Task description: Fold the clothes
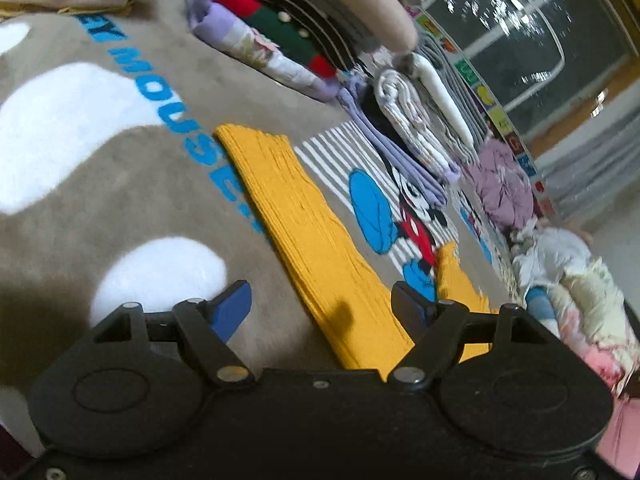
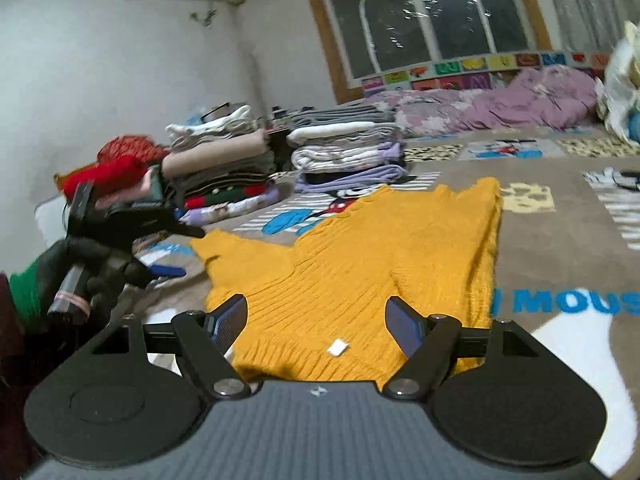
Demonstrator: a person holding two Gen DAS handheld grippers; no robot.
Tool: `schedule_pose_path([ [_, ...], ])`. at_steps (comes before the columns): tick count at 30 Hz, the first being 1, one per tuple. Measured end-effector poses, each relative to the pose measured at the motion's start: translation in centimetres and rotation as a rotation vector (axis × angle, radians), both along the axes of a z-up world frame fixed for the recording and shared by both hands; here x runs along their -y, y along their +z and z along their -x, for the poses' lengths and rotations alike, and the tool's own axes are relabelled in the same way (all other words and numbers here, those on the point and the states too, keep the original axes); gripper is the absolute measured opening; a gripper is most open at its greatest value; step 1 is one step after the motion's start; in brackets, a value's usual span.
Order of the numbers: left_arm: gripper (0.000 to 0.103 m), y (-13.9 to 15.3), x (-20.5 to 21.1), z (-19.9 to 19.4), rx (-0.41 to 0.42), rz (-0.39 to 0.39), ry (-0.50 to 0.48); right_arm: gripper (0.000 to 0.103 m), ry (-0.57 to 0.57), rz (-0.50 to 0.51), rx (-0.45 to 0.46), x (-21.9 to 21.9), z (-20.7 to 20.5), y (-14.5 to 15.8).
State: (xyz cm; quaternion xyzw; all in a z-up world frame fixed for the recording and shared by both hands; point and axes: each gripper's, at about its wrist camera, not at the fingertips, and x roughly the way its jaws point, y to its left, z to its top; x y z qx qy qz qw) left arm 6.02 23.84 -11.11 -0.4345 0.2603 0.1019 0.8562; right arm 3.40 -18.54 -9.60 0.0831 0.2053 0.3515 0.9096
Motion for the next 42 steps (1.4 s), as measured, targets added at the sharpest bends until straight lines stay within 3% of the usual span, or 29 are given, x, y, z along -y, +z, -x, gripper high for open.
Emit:
schedule_pose_path([
  [5,0.072,-0.3,-0.8,-1.0,0.026,0.015,0.032,0.076,-0.050,-0.067,-0.031,1.1,-1.2,-0.5],
  [11,0.053,-0.5,-1.5,-2.1,0.050,-0.004,0.059,0.077,-0.145,-0.126,-0.034,3.4,-3.0,-0.5],
  [14,0.031,-0.6,-1.8,-2.7,0.062,-0.014,0.072,0.078,-0.213,-0.208,-0.081,5.3,-4.1,-1.0],
  [16,0.009,-0.7,-2.0,-3.0,0.070,-0.021,0.081,0.078,-0.251,-0.267,-0.117,6.3,-4.8,-1.5],
  [24,0.007,4.3,2.2,-2.3,0.210,-0.193,-0.034,0.078,-0.300,-0.444,-0.205,8.3,-6.3,-2.9],
  [42,0.007,11.2,18.7,-4.2,0.326,-0.461,-0.365,0.080,-0.197,-0.601,-0.274,8.9,-7.4,-3.2],
])
